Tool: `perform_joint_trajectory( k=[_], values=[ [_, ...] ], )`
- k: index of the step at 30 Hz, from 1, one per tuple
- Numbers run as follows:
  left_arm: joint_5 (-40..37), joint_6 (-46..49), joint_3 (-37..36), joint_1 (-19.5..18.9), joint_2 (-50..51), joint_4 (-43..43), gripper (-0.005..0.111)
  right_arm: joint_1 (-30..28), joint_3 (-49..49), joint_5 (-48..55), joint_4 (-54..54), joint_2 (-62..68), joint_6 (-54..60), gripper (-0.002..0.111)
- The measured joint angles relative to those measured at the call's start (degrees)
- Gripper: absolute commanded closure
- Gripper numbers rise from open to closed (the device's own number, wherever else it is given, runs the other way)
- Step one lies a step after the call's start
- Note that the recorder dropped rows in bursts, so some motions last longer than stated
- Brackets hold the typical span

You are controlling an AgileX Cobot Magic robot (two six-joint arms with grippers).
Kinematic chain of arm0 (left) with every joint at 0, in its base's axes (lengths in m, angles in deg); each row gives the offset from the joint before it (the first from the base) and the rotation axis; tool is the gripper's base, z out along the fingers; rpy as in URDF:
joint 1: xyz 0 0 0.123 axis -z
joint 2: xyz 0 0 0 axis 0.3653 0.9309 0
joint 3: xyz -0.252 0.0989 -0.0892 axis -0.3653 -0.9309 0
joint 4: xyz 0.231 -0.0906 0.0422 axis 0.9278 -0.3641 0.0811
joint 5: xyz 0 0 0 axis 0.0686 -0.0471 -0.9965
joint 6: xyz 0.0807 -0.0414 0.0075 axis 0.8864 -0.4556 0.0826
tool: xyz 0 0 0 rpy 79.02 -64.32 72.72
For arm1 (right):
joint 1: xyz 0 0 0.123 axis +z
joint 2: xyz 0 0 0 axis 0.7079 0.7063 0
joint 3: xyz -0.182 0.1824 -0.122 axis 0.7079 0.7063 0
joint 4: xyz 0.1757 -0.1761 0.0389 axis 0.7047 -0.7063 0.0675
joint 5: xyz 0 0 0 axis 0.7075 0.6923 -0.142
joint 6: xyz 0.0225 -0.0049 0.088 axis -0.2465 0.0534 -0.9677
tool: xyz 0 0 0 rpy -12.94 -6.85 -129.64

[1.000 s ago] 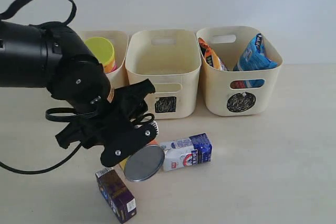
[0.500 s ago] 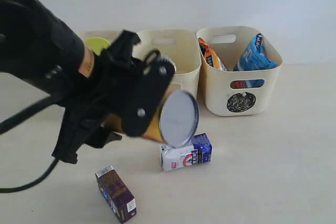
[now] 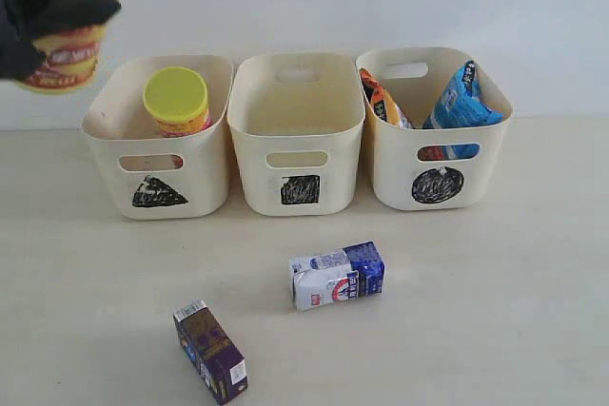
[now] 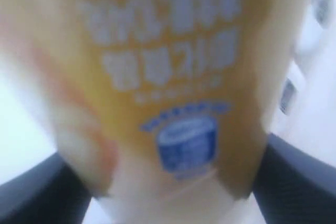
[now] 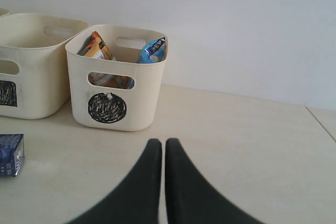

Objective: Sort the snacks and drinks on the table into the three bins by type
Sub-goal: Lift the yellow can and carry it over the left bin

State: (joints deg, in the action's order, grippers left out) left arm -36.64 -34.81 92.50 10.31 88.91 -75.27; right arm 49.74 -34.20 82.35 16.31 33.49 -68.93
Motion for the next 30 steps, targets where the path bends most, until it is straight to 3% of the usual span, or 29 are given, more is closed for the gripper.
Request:
perform_joint_trajectory(
  k=[6,14,21,30],
  values=[
    [9.9,-18.4,0.0,-9.3,0.2,-0.1,0.103,0.0,0.0,0.0,0.0,0.0,0.0,0.108],
    [19.4,-43.0,0.0,-18.6,7.8,-0.1,0.103,0.0,0.0,0.0,0.0,0.0,0.0,0.108],
    [29.2,-47.0,0.0,-22.3,18.6,-0.2,0.103,0.0,0.0,0.0,0.0,0.0,0.0,0.108],
    [42.3,-47.2,0.0,-23.2,32.4,-0.4,0.103,0.0,0.0,0.0,0.0,0.0,0.0,0.108]
  ],
)
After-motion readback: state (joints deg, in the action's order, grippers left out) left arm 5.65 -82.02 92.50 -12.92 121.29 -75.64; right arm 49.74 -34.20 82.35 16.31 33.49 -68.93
